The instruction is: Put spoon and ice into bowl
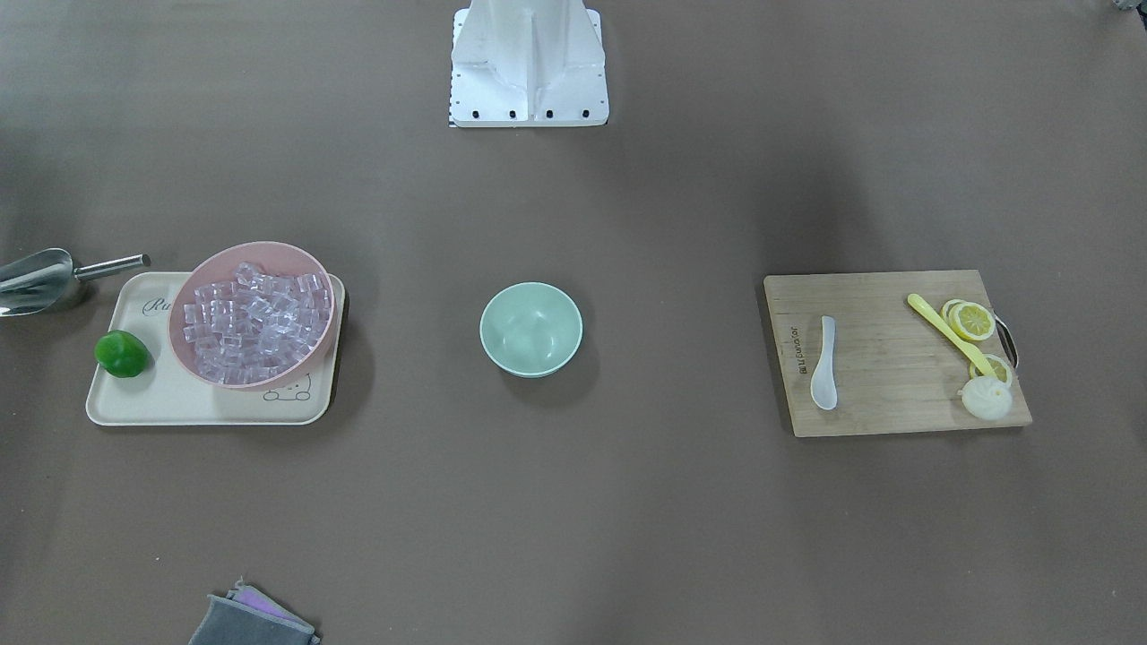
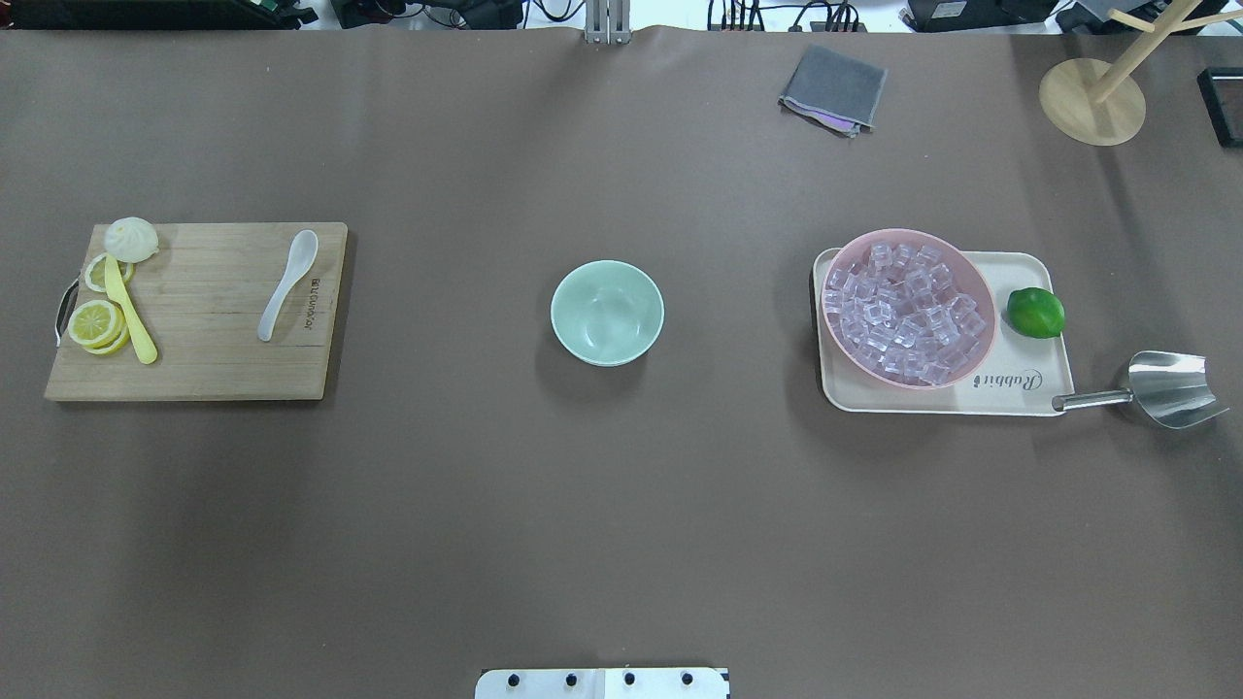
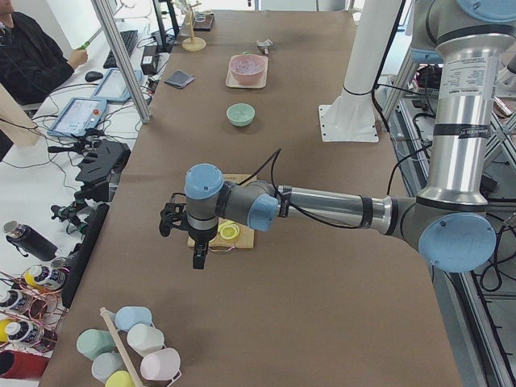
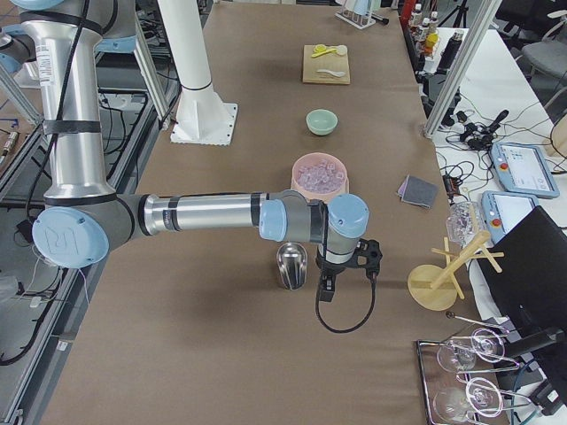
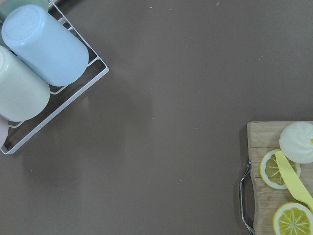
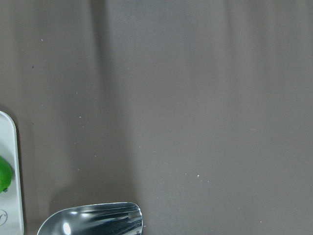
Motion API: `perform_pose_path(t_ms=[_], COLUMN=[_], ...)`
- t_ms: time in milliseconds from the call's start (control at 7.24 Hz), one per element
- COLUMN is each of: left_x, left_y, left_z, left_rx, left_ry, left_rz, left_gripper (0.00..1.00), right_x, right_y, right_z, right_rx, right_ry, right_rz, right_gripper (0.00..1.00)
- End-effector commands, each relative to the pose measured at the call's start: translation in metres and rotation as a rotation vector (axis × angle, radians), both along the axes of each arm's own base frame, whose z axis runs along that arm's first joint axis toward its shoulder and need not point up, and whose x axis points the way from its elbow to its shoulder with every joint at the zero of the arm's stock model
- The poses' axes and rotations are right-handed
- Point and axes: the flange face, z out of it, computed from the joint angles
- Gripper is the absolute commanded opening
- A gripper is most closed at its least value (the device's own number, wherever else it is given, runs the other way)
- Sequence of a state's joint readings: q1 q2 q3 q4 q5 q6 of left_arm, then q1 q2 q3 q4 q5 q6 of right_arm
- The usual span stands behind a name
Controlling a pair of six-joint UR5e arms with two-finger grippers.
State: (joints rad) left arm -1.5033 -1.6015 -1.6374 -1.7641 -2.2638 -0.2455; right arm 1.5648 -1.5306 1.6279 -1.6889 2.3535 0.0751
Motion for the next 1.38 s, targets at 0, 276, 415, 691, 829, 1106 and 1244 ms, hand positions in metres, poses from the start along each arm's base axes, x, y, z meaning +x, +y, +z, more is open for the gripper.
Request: perform_pose_path(t_ms=[0,276,415,691,829,1106,1244], left_x=[0.0008,0.0001,0.0001,0.0008,0.0008,0.0008,0.0000], left_y=[-0.0026,-0.0007,-0.0006,-0.0007,-0.0014,-0.0014,-0.0012], left_z=[0.0006,0.0003,0.0011,0.0019,0.0011,0.0004,0.0013], left_rx=[-0.004,-0.003,-0.003,-0.006,-0.004,-0.003,-0.006], left_ry=[-0.002,0.001,0.000,-0.001,-0.001,-0.001,-0.001], left_rz=[-0.001,-0.002,-0.001,-0.001,-0.001,-0.001,-0.003], left_gripper=[0.98,0.98,0.98,0.98,0.98,0.98,0.98], right_x=[-0.0001,-0.0001,-0.0007,-0.0010,-0.0010,-0.0025,-0.0025], right_y=[-0.0006,-0.0011,-0.0011,-0.0016,-0.0017,-0.0025,-0.0025], right_z=[-0.0011,0.0024,0.0040,0.0066,0.0059,0.0059,0.0058], right_rx=[0.002,-0.004,-0.007,-0.013,-0.011,-0.011,-0.011], right_ry=[0.000,0.000,0.002,-0.001,-0.001,-0.001,-0.001], right_rz=[0.000,0.000,-0.002,-0.001,-0.001,-0.004,-0.004], right_gripper=[1.00,1.00,1.00,1.00,1.00,1.00,1.00])
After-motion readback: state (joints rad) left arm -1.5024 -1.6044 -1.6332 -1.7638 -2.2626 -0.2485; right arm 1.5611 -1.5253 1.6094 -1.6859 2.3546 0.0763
